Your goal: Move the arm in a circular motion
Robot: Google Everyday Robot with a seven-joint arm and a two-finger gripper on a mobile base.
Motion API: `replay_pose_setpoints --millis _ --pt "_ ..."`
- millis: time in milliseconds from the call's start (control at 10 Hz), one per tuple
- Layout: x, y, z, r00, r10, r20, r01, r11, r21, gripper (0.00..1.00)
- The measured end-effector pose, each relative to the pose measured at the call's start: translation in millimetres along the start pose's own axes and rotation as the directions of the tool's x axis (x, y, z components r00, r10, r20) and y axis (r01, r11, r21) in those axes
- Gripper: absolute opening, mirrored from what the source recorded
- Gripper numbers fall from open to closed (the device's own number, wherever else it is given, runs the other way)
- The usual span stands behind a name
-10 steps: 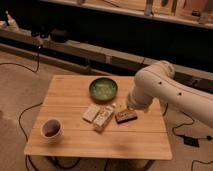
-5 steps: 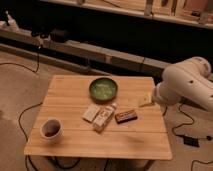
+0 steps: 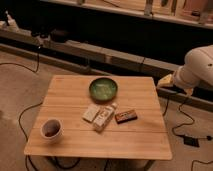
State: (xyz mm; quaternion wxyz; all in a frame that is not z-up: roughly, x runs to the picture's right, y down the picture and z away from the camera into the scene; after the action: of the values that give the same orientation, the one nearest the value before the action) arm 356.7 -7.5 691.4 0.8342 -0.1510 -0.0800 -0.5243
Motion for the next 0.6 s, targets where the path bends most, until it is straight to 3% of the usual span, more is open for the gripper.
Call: replay_pose_setpoints --millis 200,400,600 --pt "28 1 16 0.999 0.033 -0.008 -0.033 0.999 0.002 0.80" --pt "52 -16 40 1.000 0.013 -0.006 -0.014 1.000 -0.024 0.80" --pt "54 -48 66 0.999 -0.007 0.042 0.008 1.000 -0.023 0.80"
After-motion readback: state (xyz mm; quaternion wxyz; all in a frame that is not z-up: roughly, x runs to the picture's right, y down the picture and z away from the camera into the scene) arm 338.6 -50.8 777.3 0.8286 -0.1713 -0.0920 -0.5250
